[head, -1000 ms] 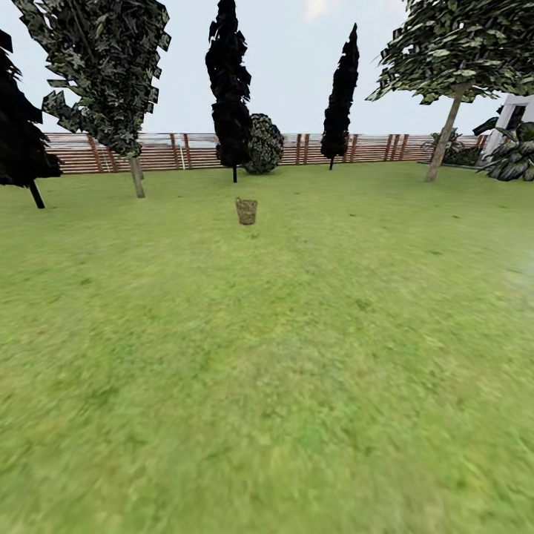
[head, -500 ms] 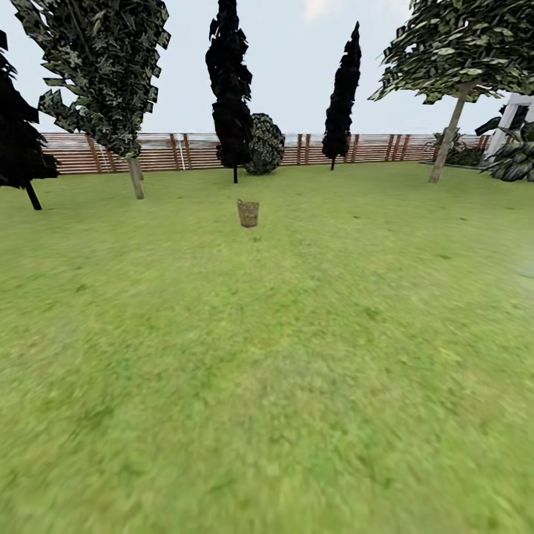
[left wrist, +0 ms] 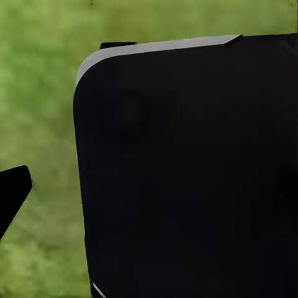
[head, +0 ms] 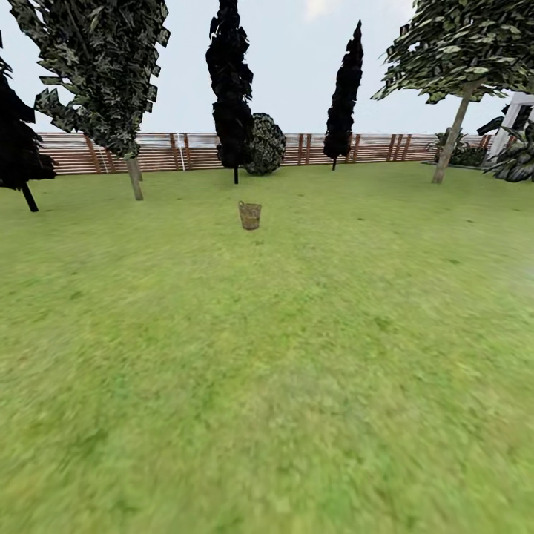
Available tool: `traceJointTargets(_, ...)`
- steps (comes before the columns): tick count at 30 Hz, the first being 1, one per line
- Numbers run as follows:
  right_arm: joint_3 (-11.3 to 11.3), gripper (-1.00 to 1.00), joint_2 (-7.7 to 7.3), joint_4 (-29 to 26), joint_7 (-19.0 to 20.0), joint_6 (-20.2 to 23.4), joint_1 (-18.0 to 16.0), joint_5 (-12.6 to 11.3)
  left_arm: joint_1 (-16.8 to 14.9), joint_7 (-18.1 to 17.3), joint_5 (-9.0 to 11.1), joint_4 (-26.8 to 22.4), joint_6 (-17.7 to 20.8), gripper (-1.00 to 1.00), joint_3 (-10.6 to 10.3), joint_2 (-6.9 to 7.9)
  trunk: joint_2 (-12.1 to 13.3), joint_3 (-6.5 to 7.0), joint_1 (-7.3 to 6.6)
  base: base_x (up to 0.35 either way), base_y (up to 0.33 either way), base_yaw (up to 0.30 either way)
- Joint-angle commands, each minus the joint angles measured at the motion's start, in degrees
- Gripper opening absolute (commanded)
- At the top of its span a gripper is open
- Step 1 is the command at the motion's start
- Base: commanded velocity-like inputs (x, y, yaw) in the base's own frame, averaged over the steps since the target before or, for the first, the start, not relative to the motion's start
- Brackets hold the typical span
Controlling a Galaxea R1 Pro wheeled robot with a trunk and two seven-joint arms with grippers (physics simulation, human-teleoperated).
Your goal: Take the three Easter eggs out of the wicker basket on the lawn in the garden, then place them on the lawn next to a single tree (choose any tree) so that all three eggs are next to the same tree and none are left in the basket.
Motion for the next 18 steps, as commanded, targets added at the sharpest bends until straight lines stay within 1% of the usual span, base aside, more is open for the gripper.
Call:
traceJointTargets(1, -0.04, 1.0, 0.0, 0.05, 0.01, -0.2, -0.03, 0.08, -0.03, -0.09, -0.09, 0.04, -0.19, 1.0, -0.07, 0.01, -0.02, -0.05, 0.03, 0.334, 0.109, 0.0)
traceJointTargets(18, -0.04, 1.0, 0.0, 0.05, 0.01, -0.2, -0.03, 0.07, -0.03, -0.09, -0.08, 0.04, -0.19, 1.0, -0.07, 0.01, -0.02, -0.05, 0.03, 0.334, 0.109, 0.0)
